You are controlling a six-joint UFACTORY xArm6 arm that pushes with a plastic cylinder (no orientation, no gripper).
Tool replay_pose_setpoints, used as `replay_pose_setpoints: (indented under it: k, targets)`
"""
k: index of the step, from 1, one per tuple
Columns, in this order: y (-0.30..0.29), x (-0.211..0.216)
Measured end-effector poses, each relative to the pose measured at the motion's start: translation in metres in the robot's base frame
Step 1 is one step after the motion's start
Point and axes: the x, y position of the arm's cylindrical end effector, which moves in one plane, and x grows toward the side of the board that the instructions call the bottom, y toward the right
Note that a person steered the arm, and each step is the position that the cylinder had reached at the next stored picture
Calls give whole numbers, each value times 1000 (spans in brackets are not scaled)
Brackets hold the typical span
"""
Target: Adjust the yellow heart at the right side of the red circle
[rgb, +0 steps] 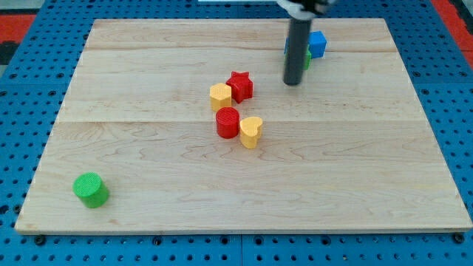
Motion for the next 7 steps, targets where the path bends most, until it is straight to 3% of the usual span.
replay_pose_setpoints:
  k: [1, 2, 3, 4, 5, 7]
  targets:
    - [38, 82]
    - [-74, 114]
    - [-152, 114]
    - [-150, 108]
    - [-142, 131]
    - [-106, 95]
